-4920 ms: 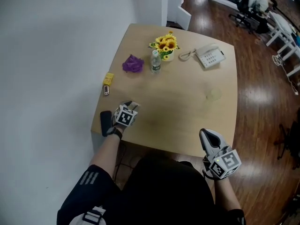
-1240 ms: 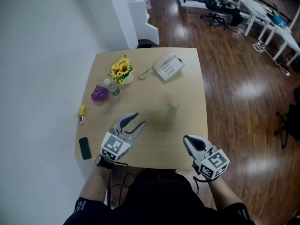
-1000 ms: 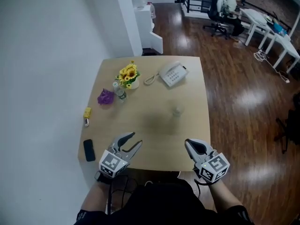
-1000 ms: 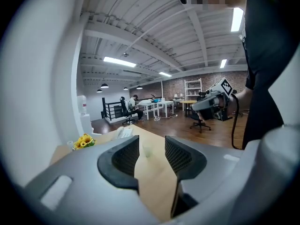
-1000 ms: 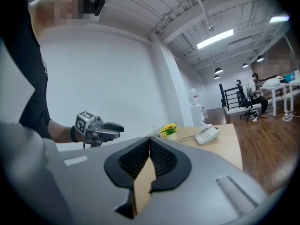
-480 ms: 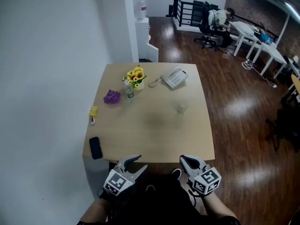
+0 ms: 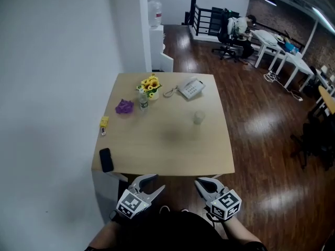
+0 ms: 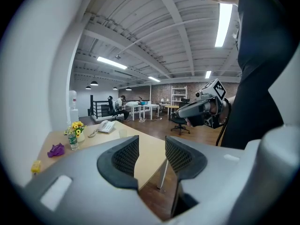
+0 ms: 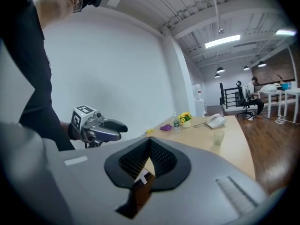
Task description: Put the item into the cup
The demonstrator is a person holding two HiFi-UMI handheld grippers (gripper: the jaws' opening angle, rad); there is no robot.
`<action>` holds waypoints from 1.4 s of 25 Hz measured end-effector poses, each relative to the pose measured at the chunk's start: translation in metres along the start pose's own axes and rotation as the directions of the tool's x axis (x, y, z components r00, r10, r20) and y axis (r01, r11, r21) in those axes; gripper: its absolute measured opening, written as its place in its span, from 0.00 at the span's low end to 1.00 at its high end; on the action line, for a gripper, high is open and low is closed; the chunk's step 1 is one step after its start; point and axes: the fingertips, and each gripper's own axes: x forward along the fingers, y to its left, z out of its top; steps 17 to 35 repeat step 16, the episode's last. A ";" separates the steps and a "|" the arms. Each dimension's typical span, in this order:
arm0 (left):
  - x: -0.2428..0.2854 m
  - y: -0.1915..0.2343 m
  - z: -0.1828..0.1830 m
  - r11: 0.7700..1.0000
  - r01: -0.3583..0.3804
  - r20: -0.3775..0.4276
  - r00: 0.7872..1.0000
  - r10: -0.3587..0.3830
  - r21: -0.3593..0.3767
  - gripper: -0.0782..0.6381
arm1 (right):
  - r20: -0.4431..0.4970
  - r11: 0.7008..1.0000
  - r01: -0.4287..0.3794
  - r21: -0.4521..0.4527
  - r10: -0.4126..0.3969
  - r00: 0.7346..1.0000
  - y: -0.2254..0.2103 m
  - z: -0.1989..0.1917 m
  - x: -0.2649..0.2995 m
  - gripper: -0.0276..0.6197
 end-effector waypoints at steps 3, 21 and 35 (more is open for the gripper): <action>0.001 -0.014 0.006 1.000 0.007 0.013 1.000 -0.007 0.000 0.35 | 0.010 1.000 -0.001 -0.013 0.001 1.000 0.001 0.001 -0.011 0.05; 0.003 -0.043 0.020 0.999 0.004 0.012 1.000 -0.004 0.038 0.35 | 0.019 1.000 -0.004 -0.014 0.004 1.000 0.002 -0.006 -0.046 0.05; 0.003 -0.043 0.020 0.999 0.004 0.012 1.000 -0.004 0.038 0.35 | 0.019 1.000 -0.004 -0.014 0.004 1.000 0.002 -0.006 -0.046 0.05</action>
